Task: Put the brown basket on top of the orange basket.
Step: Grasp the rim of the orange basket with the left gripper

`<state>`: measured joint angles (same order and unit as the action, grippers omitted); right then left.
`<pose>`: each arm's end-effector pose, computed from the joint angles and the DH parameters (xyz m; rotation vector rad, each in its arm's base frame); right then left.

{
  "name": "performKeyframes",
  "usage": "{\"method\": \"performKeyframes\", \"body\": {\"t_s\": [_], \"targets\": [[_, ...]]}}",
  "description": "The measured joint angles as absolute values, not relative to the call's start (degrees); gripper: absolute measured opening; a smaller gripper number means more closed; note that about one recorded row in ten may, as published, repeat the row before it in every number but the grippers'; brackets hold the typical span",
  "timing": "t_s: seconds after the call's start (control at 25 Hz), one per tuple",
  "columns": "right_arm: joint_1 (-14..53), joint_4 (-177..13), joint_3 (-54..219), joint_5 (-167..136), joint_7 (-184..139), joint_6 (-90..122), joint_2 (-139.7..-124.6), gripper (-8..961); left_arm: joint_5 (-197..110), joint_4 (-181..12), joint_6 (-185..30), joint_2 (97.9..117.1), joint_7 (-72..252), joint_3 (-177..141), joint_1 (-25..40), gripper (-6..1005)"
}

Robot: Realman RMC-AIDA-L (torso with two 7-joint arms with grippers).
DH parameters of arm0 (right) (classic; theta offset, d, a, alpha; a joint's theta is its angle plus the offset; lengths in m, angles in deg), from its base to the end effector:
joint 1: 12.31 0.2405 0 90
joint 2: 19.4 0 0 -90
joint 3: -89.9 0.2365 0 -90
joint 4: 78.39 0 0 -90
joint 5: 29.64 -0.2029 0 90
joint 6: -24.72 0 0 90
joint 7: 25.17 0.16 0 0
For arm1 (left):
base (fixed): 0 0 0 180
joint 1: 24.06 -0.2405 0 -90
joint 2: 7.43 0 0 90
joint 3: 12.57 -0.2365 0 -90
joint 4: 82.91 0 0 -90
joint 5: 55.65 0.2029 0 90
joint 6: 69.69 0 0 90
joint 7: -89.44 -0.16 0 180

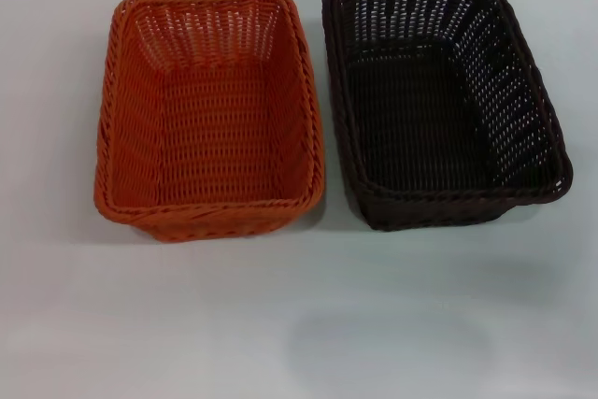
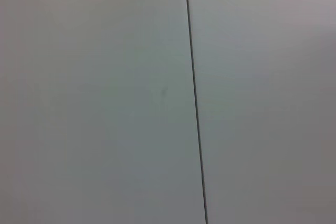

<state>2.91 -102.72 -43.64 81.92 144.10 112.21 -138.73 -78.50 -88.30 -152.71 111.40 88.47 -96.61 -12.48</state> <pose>0.2913 0.2906 0.0527 -1.1096 0.3338 0.7674 -0.3863 0.2418 0.0952 -1.1004 -0.3899 -0.4472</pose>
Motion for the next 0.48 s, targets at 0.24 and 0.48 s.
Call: {"method": "performKeyframes", "body": {"t_s": [0.24, 0.48], "targets": [[2.9, -103.4, -44.0, 82.1, 144.1, 112.3, -138.74, 832, -78.5, -88.5, -152.9, 111.39, 88.5, -96.6, -12.9, 840], [2.5, -103.4, -44.1, 82.5, 144.1, 112.4, -138.77, 832, -78.5, -88.6, -152.9, 111.39, 88.5, -96.9, -12.9, 834]]}}
